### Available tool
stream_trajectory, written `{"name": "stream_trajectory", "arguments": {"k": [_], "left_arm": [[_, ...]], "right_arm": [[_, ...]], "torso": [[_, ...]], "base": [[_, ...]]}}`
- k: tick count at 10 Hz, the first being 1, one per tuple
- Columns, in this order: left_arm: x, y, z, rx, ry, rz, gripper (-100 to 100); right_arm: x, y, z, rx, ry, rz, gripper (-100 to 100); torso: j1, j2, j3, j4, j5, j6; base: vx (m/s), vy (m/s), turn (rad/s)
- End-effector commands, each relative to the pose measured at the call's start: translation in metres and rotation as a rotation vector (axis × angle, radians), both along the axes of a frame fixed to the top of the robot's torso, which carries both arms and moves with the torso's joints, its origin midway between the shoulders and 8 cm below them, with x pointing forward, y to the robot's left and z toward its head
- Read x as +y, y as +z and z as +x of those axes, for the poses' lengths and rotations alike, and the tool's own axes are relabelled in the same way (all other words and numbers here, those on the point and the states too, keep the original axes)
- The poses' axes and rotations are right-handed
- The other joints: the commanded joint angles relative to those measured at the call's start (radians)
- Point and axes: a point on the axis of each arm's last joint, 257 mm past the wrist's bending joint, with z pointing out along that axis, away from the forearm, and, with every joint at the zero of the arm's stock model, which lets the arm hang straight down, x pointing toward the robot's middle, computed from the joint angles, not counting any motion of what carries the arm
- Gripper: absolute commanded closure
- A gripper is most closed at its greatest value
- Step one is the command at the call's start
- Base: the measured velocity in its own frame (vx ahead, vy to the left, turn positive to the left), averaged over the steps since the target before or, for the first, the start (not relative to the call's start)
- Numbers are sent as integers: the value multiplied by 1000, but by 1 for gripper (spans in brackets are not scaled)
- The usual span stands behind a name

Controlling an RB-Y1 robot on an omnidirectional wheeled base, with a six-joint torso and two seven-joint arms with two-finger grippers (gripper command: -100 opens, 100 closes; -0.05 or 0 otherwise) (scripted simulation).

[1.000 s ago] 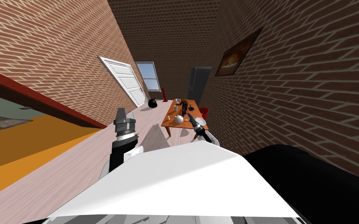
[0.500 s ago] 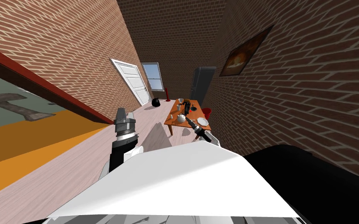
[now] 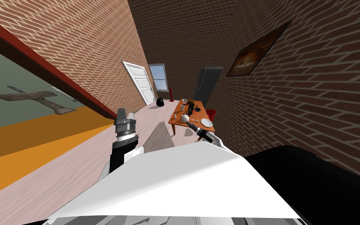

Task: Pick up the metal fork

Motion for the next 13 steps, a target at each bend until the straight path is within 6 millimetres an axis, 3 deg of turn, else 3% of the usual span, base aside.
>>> {"name": "stream_trajectory", "arguments": {"k": [1,2,3,4,6,7,8,9,11,13], "left_arm": [[0,0,0,0,0,0,0],[0,0,0,0,0,0,0],[0,0,0,0,0,0,0],[0,0,0,0,0,0,0],[0,0,0,0,0,0,0],[0,0,0,0,0,0,0],[0,0,0,0,0,0,0],[0,0,0,0,0,0,0],[0,0,0,0,0,0,0],[0,0,0,0,0,0,0]], "right_arm": [[-9,-22,-1,31,1,-47,-100],[-9,-22,-1,31,0,-47,-100],[-19,-44,-5,62,17,-127,-100],[-21,-48,-5,68,13,-130,-100],[-45,-90,-13,127,41,-283,-100],[-52,-96,-14,139,35,-298,-100],[-71,-117,-20,172,45,-382,-100],[-71,-118,-20,173,45,-382,-100],[-105,-150,-32,222,71,-536,-100],[-130,-169,-41,255,79,-624,-100]], "torso": [[0,0,0,0,0,0],[-1,0,0,0,0,1],[-2,-1,0,0,-1,1],[-2,-1,-1,0,0,0],[-1,-1,-1,0,0,0],[0,-2,-1,0,0,0],[-1,-1,-1,0,0,1],[-2,-1,-1,0,0,0],[-2,-2,-1,0,-1,0],[-3,-3,-2,-1,-1,1]], "base": [[-15,34,83],[-8,9,-15],[-10,24,136],[-11,25,102],[-9,46,207],[-6,37,94],[-1,28,144],[6,19,86],[19,25,203],[26,11,117]]}}
